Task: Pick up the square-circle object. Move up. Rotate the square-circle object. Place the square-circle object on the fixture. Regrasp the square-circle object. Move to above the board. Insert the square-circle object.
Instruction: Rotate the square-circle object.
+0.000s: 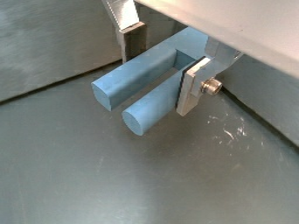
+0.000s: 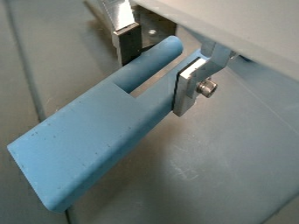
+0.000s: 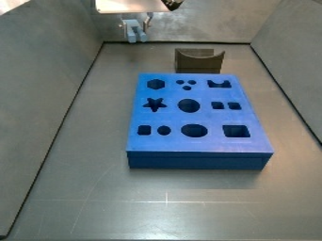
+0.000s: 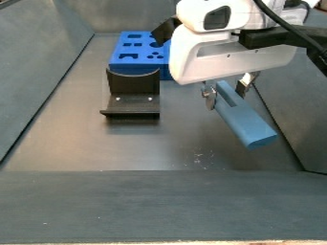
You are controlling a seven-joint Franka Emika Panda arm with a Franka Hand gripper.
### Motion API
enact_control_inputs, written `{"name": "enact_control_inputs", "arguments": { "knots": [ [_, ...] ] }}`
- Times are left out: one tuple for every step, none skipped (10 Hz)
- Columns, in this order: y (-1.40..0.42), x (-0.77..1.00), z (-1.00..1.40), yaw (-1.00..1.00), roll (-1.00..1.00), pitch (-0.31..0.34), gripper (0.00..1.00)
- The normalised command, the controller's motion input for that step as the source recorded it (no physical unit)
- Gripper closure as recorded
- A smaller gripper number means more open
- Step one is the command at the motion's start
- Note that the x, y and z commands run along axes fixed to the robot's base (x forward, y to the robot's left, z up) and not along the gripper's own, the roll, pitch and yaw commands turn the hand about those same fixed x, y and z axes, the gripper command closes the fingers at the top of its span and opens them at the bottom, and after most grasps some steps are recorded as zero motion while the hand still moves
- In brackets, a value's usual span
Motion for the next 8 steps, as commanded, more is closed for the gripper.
{"name": "enact_control_inputs", "arguments": {
  "knots": [
    [0.00, 0.01, 0.01, -1.00, 0.00, 0.000, 1.00],
    [0.00, 0.01, 0.01, -1.00, 0.00, 0.000, 1.00],
    [0.00, 0.01, 0.01, -1.00, 0.00, 0.000, 1.00],
    [0.00, 0.01, 0.01, -1.00, 0.00, 0.000, 1.00],
    [0.00, 0.01, 0.01, -1.00, 0.00, 0.000, 1.00],
    [0.00, 0.01, 0.01, -1.00, 0.00, 0.000, 1.00],
    [0.00, 0.01, 0.01, -1.00, 0.00, 0.000, 1.00],
    [0.00, 0.01, 0.01, -1.00, 0.00, 0.000, 1.00]
  ]
}}
